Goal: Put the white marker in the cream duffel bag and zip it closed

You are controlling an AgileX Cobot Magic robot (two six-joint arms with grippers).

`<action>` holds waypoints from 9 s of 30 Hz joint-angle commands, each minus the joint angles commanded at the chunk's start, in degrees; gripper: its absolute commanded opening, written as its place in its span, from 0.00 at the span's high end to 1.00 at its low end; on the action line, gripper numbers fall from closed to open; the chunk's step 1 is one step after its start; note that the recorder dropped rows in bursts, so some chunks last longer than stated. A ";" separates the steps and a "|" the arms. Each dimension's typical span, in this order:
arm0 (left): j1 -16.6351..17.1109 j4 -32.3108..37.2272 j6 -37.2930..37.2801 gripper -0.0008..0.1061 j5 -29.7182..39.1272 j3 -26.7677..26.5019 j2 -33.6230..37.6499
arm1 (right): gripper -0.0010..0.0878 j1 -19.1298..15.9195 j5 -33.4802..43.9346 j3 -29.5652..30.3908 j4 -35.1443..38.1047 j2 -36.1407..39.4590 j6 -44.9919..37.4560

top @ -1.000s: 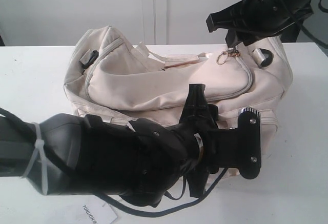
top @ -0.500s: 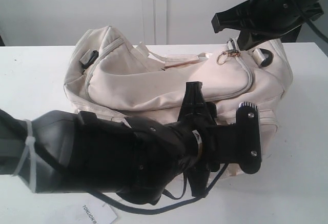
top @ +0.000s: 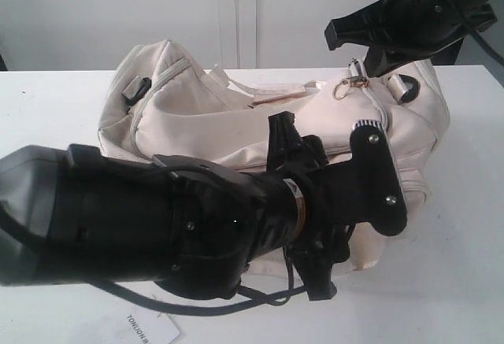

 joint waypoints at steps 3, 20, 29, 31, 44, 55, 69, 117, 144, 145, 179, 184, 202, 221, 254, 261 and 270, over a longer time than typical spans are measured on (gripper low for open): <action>0.00 -3.94 0.00 0.30 1.20 0.00 -1.65 | 0.99 0.00 0.00 0.00 0.00 0.00 0.00; 1.54 -8.50 4.52 0.99 29.96 -0.03 -11.35 | 0.99 -6.32 -2.42 0.00 5.42 0.00 1.30; 16.51 -17.97 4.55 0.99 26.70 -8.33 -11.49 | 0.99 -6.88 -2.12 0.00 5.32 0.00 1.19; 20.30 -22.48 6.43 0.99 25.18 -10.03 -11.49 | 0.99 -6.88 -2.25 0.00 5.32 0.00 0.65; 42.91 -38.47 1.99 0.86 18.58 -12.69 -6.40 | 0.99 -6.88 -2.72 0.00 5.32 0.00 0.17; 43.49 -46.56 4.36 0.46 10.73 -12.59 -1.05 | 0.99 -6.88 -2.82 0.00 5.32 0.00 -0.28; 43.49 -48.83 4.36 0.99 19.86 -12.59 0.75 | 0.99 -6.88 -1.81 0.00 1.21 0.46 1.84; 43.37 -55.72 14.61 0.64 38.20 -8.87 -13.81 | 0.99 -6.88 4.66 10.07 1.82 -10.27 1.72; 43.37 -57.54 14.50 0.99 29.04 15.07 -40.41 | 0.99 -6.88 -7.89 34.69 -1.35 -39.81 1.72; 43.37 -57.54 14.50 0.99 26.88 17.15 -42.20 | 0.99 -6.88 -9.06 36.27 -1.50 -42.75 1.72; 43.37 -57.07 14.53 0.99 18.16 30.21 -52.56 | 0.99 -8.08 -20.78 53.62 -5.23 -70.60 1.21; 43.37 -57.07 14.53 0.99 18.16 30.21 -52.56 | 0.99 -14.44 -20.62 56.55 -5.23 -76.50 1.21; 43.37 -57.07 14.53 0.99 18.16 30.21 -52.56 | 0.99 -18.25 -19.92 58.02 -7.44 -81.19 -4.24; 43.37 -57.07 14.63 0.99 16.87 30.21 -52.56 | 0.99 -18.25 -35.65 81.50 -2.29 -87.78 -4.53; 43.37 -55.78 14.63 0.99 16.87 30.21 -52.56 | 0.99 -18.25 -36.44 83.32 -0.71 -87.78 -4.53; 46.93 -54.95 14.27 0.99 16.58 30.95 -54.99 | 0.99 -18.25 -36.44 83.32 -0.71 -87.78 -4.53; 58.89 -55.58 14.27 0.99 16.58 37.82 -66.12 | 0.99 -18.25 -36.44 83.32 -0.71 -87.78 -4.53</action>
